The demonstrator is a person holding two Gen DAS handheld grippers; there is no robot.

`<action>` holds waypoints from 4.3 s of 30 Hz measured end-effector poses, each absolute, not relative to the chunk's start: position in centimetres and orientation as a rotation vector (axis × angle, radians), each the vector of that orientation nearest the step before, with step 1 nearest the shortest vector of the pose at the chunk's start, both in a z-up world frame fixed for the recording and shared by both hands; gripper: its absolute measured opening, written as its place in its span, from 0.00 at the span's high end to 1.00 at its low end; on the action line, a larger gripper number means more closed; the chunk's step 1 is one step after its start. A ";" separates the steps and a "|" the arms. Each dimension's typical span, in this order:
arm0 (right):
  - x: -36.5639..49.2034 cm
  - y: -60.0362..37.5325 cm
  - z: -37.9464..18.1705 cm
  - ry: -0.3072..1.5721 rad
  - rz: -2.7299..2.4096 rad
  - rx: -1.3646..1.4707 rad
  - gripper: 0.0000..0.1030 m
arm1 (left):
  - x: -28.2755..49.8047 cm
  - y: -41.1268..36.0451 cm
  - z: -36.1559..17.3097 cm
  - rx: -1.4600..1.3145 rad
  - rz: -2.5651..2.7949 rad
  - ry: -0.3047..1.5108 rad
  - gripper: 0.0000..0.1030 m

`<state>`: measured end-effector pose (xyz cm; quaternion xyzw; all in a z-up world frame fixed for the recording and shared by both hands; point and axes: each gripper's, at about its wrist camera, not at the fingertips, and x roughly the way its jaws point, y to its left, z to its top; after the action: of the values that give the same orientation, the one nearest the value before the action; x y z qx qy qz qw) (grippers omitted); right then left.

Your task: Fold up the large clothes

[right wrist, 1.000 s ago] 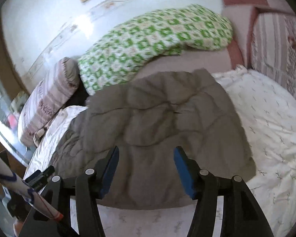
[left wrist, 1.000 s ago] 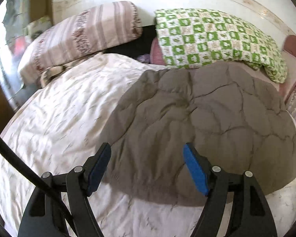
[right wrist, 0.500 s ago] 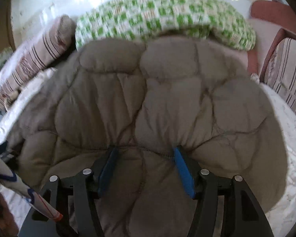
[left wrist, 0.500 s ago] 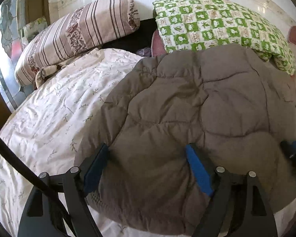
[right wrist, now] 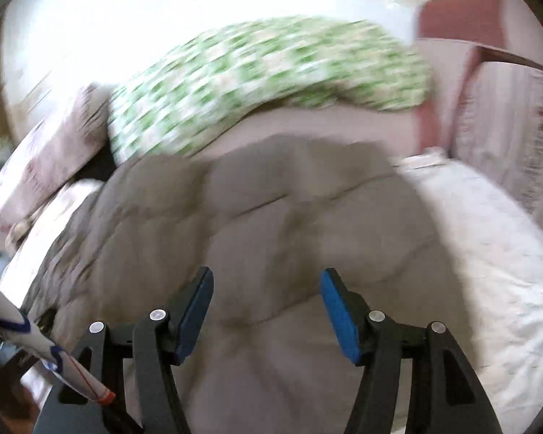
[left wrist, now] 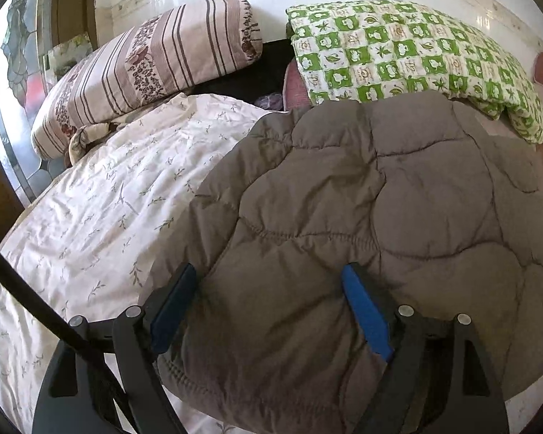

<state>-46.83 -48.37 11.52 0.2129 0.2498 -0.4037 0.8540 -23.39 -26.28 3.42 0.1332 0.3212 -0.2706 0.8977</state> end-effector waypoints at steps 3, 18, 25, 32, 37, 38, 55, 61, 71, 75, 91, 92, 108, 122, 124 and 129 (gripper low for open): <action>-49.7 -51.6 10.5 0.549 -0.964 0.546 0.50 | -23.6 -26.4 3.3 0.287 -0.553 0.652 0.20; -50.1 -53.7 7.0 0.644 -1.026 0.666 0.53 | -23.6 -26.5 3.2 0.300 -0.550 0.644 0.18; -47.2 -47.7 10.9 0.520 -0.950 0.391 0.44 | -23.6 -26.5 3.2 0.301 -0.548 0.640 0.18; -42.8 -43.0 10.1 0.577 -0.719 0.288 0.42 | -23.6 -26.5 3.1 0.302 -0.549 0.640 0.18; -41.6 -43.3 7.6 0.664 -0.697 0.315 0.34 | -23.6 -26.5 3.1 0.307 -0.548 0.640 0.17; -41.6 -43.5 7.5 0.667 -0.694 0.325 0.33 | -23.6 -26.5 3.1 0.307 -0.548 0.639 0.17; -49.2 -49.4 9.1 0.561 -0.823 0.623 0.31 | -22.5 -24.8 4.5 0.226 -0.582 0.740 0.17; -56.4 -52.0 9.2 0.476 -0.924 0.816 0.25 | -20.6 -20.7 7.1 0.075 -0.566 0.787 0.17; -67.3 -52.5 5.7 0.326 -0.923 1.239 0.21 | -14.3 -12.3 4.2 -0.299 -0.575 1.163 0.17; -67.6 -52.5 4.1 0.297 -0.861 1.333 0.21 | -14.1 -11.7 2.4 -0.405 -0.610 1.264 0.17; -63.2 -54.1 0.1 0.312 -0.791 1.386 0.18 | -14.5 -15.4 -0.1 -0.498 -0.664 1.296 0.17; -63.1 -54.2 -0.1 0.309 -0.789 1.394 0.18 | -14.5 -15.3 -0.2 -0.502 -0.666 1.292 0.16; -56.5 -49.9 7.7 0.490 -0.985 0.713 0.66 | -18.3 -19.1 6.6 -0.069 -0.618 0.917 0.58; -61.4 -43.3 13.8 0.435 -0.946 0.608 0.67 | -24.9 -14.1 13.2 -0.030 -0.665 0.768 0.60; -62.9 -41.7 13.9 0.424 -0.937 0.616 0.67 | -26.0 -12.7 13.2 -0.036 -0.667 0.778 0.60; -66.2 -39.4 12.8 0.417 -0.915 0.680 0.67 | -28.5 -9.4 11.6 -0.063 -0.649 0.826 0.59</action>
<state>-66.22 -39.35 12.82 0.3196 0.1958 -0.4298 0.8214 -28.52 -9.44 11.60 -0.0301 0.3944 -0.3095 0.8647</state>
